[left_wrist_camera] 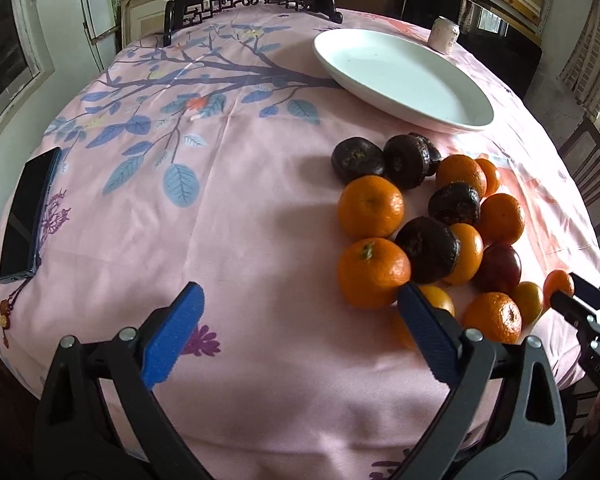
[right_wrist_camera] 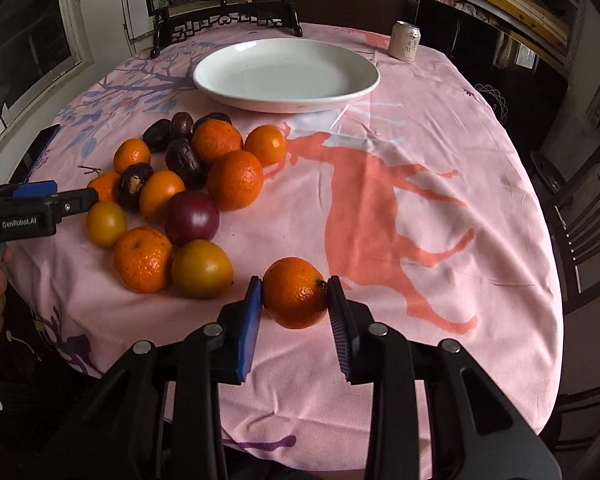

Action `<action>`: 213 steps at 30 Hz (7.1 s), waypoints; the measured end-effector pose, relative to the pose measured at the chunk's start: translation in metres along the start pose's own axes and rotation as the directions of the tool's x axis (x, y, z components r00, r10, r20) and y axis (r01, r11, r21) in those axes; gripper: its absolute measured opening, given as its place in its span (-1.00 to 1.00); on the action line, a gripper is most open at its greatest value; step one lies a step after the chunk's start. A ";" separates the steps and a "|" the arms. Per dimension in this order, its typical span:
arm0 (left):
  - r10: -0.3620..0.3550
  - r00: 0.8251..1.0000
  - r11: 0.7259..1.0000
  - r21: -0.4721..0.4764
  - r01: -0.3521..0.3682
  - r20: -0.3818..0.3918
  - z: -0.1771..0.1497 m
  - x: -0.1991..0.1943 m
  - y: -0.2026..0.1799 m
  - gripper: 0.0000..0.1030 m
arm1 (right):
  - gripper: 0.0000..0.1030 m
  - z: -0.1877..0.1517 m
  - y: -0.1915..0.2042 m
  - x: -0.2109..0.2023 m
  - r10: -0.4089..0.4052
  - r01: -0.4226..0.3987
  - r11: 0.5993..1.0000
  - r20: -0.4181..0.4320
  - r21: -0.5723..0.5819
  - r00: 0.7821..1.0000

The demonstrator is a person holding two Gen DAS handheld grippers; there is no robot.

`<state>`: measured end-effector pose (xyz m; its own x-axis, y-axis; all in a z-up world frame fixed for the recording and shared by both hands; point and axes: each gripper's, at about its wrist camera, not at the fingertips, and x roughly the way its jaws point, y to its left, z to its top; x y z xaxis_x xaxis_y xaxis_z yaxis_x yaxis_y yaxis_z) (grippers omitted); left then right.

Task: Organize fruits
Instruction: 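Grasp a tangerine with the right gripper while the left gripper grasps another tangerine, then carry both held tangerines up and over the white plate, then lower the tangerines onto the plate and open both grippers, then grasp a golden fruit with the right gripper while the left gripper grasps a tangerine, then carry both held fruits over the white plate, then release both fruits onto the plate and withdraw both grippers, then grasp the red plum with the right gripper while the left gripper grasps a brown date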

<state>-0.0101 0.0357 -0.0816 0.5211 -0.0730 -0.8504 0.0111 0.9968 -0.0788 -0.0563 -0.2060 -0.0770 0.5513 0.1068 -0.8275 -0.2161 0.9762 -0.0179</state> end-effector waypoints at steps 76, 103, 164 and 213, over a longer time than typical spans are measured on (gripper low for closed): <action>-0.204 0.974 0.979 0.039 0.201 0.095 0.255 0.042 -0.054 0.94 | 0.16 0.238 -0.038 0.084 0.022 -0.021 1.000 0.094 -0.012 0.995; -0.091 0.993 0.988 0.133 0.081 0.074 -0.011 -0.033 -0.014 0.96 | 0.16 0.008 0.035 -0.012 0.053 -0.053 0.999 0.010 -0.005 0.999; -0.085 0.996 0.992 0.088 0.087 -0.026 0.256 0.112 -0.069 -0.26 | -0.27 0.249 -0.018 0.120 0.148 -0.148 0.989 0.068 -0.014 0.987; -0.070 0.989 0.997 0.038 0.065 0.133 0.032 -0.022 -0.007 0.83 | 0.46 0.059 0.019 -0.007 0.035 -0.044 0.996 0.116 0.078 0.993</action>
<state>0.0060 0.0317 -0.0456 0.6279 -0.1375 -0.7660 0.0771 0.9904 -0.1145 -0.0168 -0.1772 -0.0380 0.6330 0.1616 -0.7571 -0.1761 0.9824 0.0624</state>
